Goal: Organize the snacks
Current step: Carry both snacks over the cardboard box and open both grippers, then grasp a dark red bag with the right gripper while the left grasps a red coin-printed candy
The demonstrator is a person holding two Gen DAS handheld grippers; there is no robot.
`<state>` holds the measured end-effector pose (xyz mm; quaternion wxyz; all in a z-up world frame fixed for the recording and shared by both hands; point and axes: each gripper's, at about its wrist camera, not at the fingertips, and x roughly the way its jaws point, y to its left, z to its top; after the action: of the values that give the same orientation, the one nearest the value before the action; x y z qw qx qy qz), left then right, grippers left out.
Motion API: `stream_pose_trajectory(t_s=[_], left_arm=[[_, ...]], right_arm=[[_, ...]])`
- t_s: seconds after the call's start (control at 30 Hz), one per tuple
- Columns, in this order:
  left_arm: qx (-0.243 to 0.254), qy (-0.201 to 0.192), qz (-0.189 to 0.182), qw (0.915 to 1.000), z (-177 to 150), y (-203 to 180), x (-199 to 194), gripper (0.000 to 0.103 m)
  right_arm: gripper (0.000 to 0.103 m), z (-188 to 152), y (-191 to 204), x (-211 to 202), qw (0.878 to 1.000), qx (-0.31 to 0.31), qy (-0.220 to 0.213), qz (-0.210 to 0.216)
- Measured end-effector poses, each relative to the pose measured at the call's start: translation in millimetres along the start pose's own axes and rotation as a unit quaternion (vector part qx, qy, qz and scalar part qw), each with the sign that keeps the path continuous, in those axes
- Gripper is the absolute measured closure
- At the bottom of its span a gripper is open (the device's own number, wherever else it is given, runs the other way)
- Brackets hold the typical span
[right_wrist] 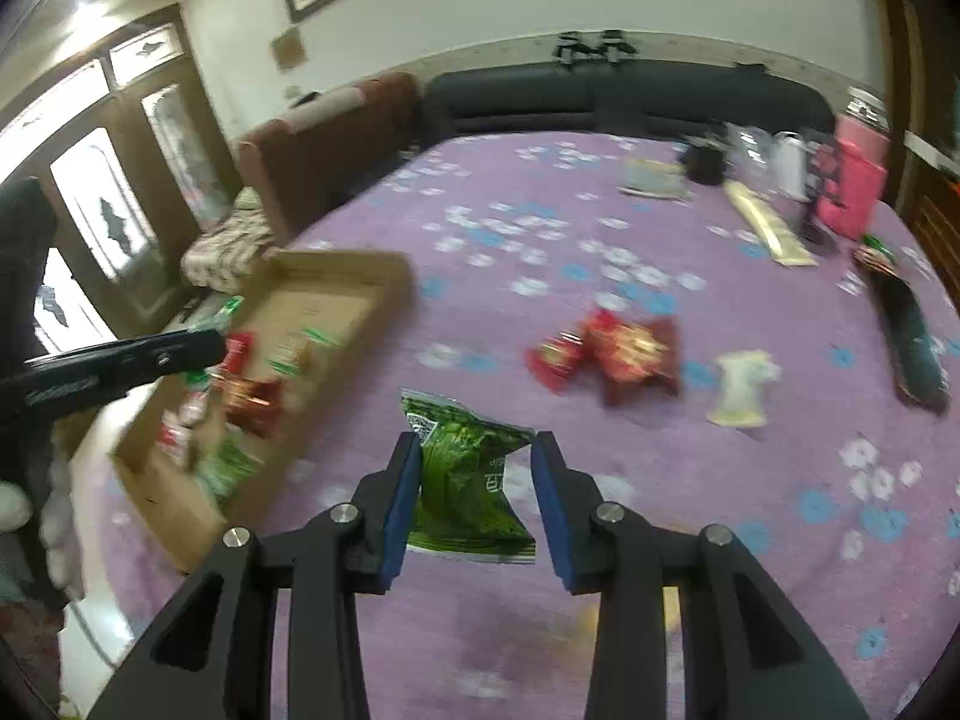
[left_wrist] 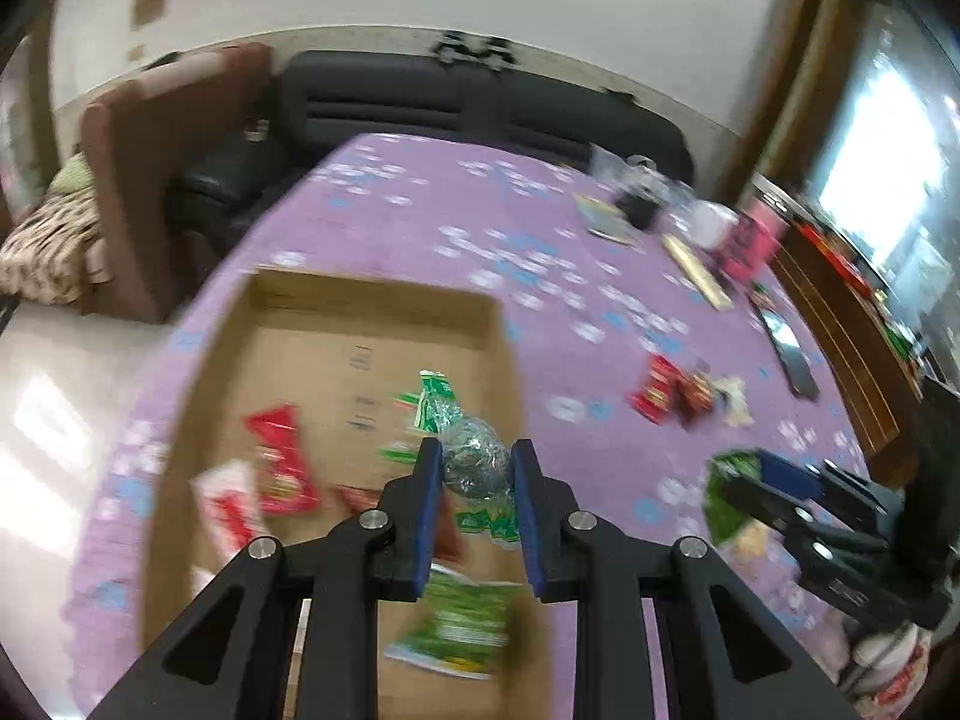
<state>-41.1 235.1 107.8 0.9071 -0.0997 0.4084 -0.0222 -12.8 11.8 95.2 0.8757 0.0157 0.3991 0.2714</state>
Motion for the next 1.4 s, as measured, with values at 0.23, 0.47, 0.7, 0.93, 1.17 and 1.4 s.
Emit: stream_pose_trajectory(t_s=[0.23, 0.47, 0.7, 0.93, 1.17, 1.4], left_arm=[[-0.032, 0.022, 0.047, 0.9981, 14.8, 57.5, 30.5, 0.080], [-0.059, 0.041, 0.059, 0.9957, 17.0, 85.8, 56.1, 0.079], [-0.084, 0.026, 0.040, 0.9953, 16.2, 96.5, 43.4, 0.074], [-0.092, -0.011, 0.023, 0.9955, 12.6, 95.4, 9.7, 0.050], [-0.075, -0.047, -0.019, 0.9959, 5.5, 62.2, -26.0, 0.042], [-0.032, -0.049, -0.082, 0.9949, -11.7, 4.9, -45.3, 0.033]], right_arm=[[0.066, 29.9, 62.6, 34.4, 0.998, -0.022, 0.028, 0.051], [0.066, 45.0, 105.5, 91.2, 0.996, -0.025, 0.071, 0.057], [0.065, 56.8, 120.9, 131.0, 0.995, -0.016, 0.088, 0.047], [0.060, 65.0, 108.5, 125.8, 0.996, 0.018, 0.065, 0.055], [0.055, 58.5, 64.4, 72.1, 0.998, 0.039, 0.027, 0.042], [0.053, 22.6, -22.7, 2.6, 0.996, 0.088, -0.005, 0.007]])
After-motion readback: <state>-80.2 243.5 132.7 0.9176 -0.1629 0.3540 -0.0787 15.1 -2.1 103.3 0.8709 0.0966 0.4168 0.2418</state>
